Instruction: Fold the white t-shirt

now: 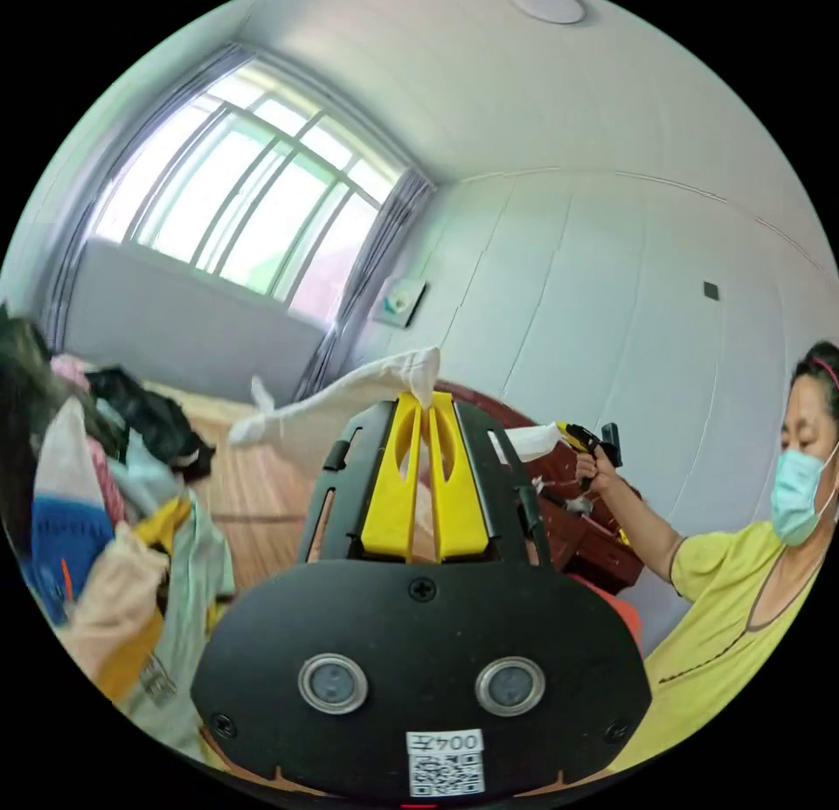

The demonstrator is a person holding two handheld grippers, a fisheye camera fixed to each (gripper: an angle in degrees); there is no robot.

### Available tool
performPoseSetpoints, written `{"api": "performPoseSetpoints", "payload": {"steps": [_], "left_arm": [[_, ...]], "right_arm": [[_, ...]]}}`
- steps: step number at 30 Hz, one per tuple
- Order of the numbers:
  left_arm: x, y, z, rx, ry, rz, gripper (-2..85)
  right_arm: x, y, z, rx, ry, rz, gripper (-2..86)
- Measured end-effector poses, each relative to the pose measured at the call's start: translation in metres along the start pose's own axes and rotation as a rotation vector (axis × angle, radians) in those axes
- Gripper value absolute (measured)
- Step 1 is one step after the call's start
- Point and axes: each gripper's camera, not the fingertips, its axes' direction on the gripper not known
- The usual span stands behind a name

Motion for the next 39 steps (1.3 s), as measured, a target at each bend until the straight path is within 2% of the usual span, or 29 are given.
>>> {"api": "performPoseSetpoints", "payload": {"steps": [2,6,9,11,21,39], "left_arm": [[-0.047,0.059,0.014,-0.059,-0.030,-0.145,1.8],[-0.140,0.189,0.039,-0.194,-0.136,-0.453,1.8],[-0.183,0.254,0.040,-0.221,-0.161,-0.645,1.8],[-0.196,0.270,0.039,-0.246,-0.183,-0.679,1.8],[-0.221,0.287,0.041,-0.476,-0.211,-0.613,1.5],[-0.215,0.333,0.036,-0.702,-0.246,-0.524,1.3]], "right_arm": [[0.042,0.062,0.036,-0.141,0.035,0.096,-0.1],[0.101,0.161,0.086,-0.304,0.109,0.275,0.0],[0.145,0.237,0.111,-0.401,0.144,0.448,0.0],[0.168,0.280,0.114,-0.421,0.127,0.568,0.1],[0.183,0.318,0.066,-0.433,0.122,0.618,-0.1],[0.188,0.369,-0.055,-0.468,0.182,0.640,0.1]]}}
